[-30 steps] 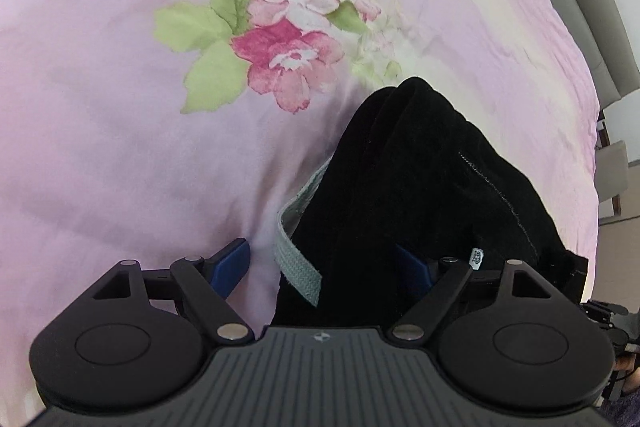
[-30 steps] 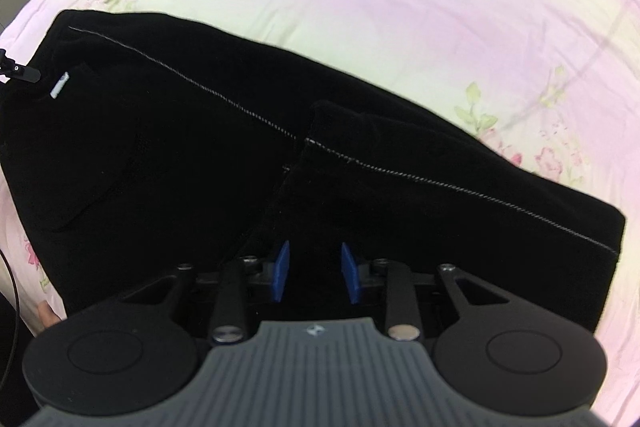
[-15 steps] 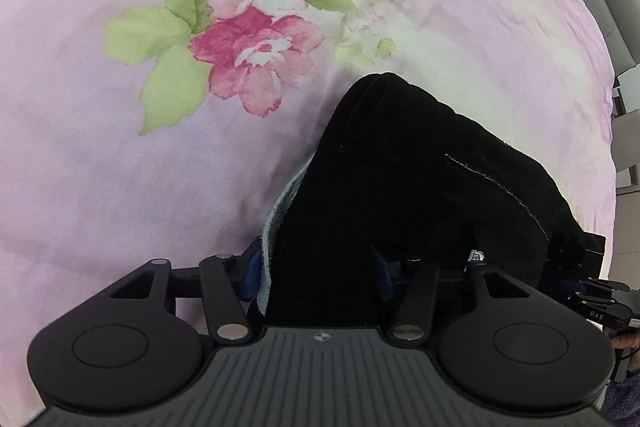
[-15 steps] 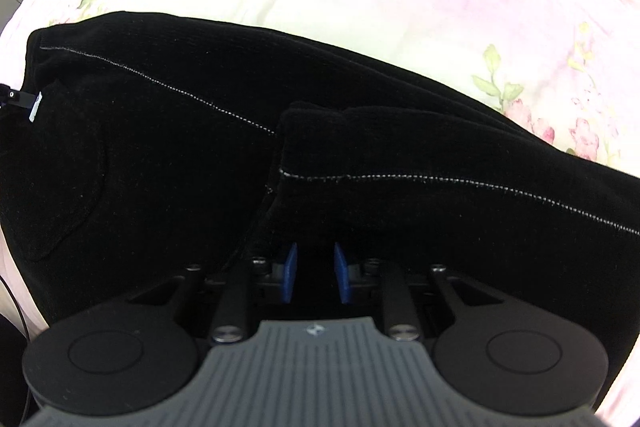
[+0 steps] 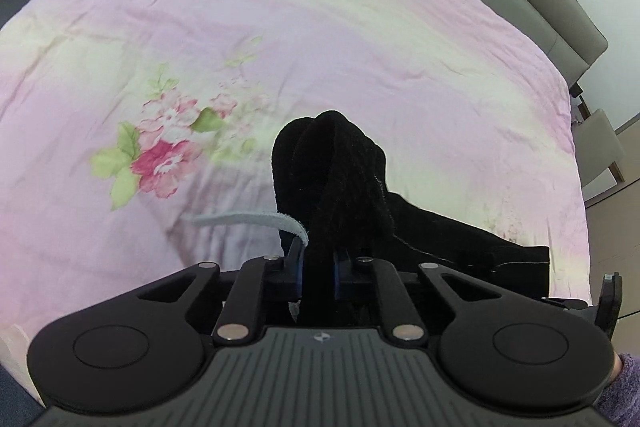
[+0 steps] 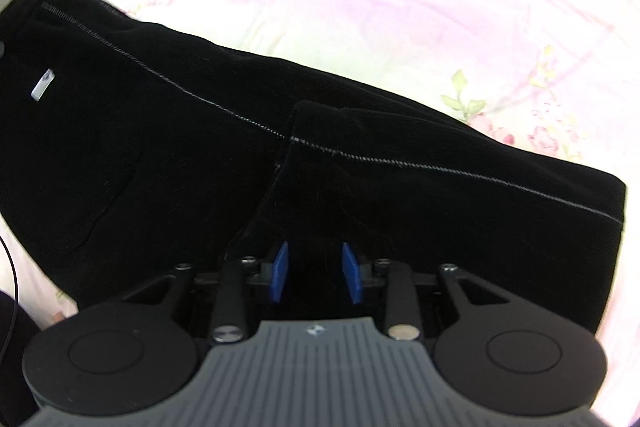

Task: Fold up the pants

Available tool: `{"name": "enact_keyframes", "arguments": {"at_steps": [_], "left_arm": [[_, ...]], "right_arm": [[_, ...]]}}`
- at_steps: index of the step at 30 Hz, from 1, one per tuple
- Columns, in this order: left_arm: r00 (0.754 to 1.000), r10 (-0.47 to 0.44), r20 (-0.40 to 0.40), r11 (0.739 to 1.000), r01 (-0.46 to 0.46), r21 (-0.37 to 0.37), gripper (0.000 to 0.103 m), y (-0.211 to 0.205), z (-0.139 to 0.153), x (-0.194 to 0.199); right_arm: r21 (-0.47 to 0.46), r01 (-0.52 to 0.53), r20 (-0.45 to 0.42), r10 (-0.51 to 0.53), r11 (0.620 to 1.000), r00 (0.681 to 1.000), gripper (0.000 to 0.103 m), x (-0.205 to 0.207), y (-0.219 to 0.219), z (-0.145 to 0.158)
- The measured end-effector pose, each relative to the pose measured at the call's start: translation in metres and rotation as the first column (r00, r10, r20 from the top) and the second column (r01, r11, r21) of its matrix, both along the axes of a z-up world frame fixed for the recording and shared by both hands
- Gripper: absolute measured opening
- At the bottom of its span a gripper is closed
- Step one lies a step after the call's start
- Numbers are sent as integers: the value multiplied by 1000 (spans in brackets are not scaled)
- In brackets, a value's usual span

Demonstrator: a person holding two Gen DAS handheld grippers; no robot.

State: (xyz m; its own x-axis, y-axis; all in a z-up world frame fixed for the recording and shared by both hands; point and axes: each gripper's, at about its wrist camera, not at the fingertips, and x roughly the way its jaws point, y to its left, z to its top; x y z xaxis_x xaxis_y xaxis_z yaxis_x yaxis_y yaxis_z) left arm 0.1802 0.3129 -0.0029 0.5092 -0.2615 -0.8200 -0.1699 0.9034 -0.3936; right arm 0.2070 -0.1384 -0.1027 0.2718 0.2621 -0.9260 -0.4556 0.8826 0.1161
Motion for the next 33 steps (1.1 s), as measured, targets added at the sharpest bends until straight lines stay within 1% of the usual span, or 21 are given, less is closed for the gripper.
{"name": "enact_keyframes", "arguments": {"at_steps": [3, 4, 6, 8, 10, 13, 14, 16, 18, 20, 21, 23, 24, 25, 26, 27, 29, 30, 31, 33], "left_arm": [[999, -31, 23, 998, 30, 47, 11, -44, 33, 3], [998, -46, 36, 997, 44, 57, 9, -62, 44, 4], [995, -86, 50, 996, 85, 14, 9, -98, 64, 9], [989, -135, 61, 987, 128, 97, 9, -141, 76, 17], [983, -180, 39, 979, 175, 110, 9, -182, 76, 29], [965, -261, 1, 958, 259, 126, 8, -245, 62, 45], [958, -288, -11, 949, 287, 135, 9, -265, 57, 49], [940, -338, -43, 926, 341, 160, 9, -305, 43, 54], [918, -388, -85, 897, 397, 196, 9, -346, 26, 59], [891, -430, -143, 863, 453, 223, 9, -384, 3, 64], [875, -449, -181, 845, 481, 234, 9, -402, -11, 64], [835, -485, -259, 802, 543, 249, 11, -429, -37, 68], [815, -494, -301, 786, 567, 246, 13, -441, -50, 71], [797, -504, -333, 778, 587, 227, 17, -448, -61, 72], [783, -512, -354, 774, 599, 206, 21, -453, -68, 74], [776, -522, -355, 776, 605, 181, 23, -456, -70, 75], [765, -556, -325, 778, 617, 120, 53, -459, -65, 74], [762, -573, -301, 774, 624, 107, 58, -460, -57, 71], [764, -583, -277, 768, 629, 120, 60, -460, -48, 69], [768, -601, -219, 755, 636, 160, 60, -456, -29, 65]], "right_arm": [[24, -3, 16, 2, 1000, 1000, 28, -16, -12, 11], [31, -4, 21, 3, 1000, 1000, 28, -20, -17, 14], [47, -2, 36, 0, 999, 999, 28, -28, -25, 19], [66, 4, 45, -7, 998, 999, 28, -35, -36, 24], [88, 19, 51, -23, 996, 998, 28, -40, -48, 26], [125, 47, 52, -54, 991, 997, 28, -44, -67, 28], [133, 57, 48, -64, 989, 997, 28, -39, -74, 18], [142, 75, 42, -82, 987, 996, 28, -42, -88, 15], [154, 90, 36, -97, 984, 995, 28, -43, -104, 17], [174, 110, 28, -117, 979, 993, 28, -43, -119, 17], [184, 118, 23, -125, 976, 992, 28, -45, -132, 18], [195, 133, 13, -138, 972, 990, 28, -46, -144, 15], [198, 137, 7, -141, 971, 990, 28, -47, -149, 12], [200, 140, 0, -143, 970, 990, 28, -47, -151, 9], [201, 143, -5, -145, 969, 989, 28, -48, -154, 7], [201, 144, -10, -144, 969, 989, 28, -49, -156, 6], [198, 138, -14, -138, 970, 990, 29, -51, -159, 4], [194, 133, -13, -133, 972, 991, 31, -54, -167, 6], [190, 128, -10, -129, 973, 992, 32, -55, -171, 8], [187, 121, -2, -123, 975, 992, 32, -55, -170, 12]]}}
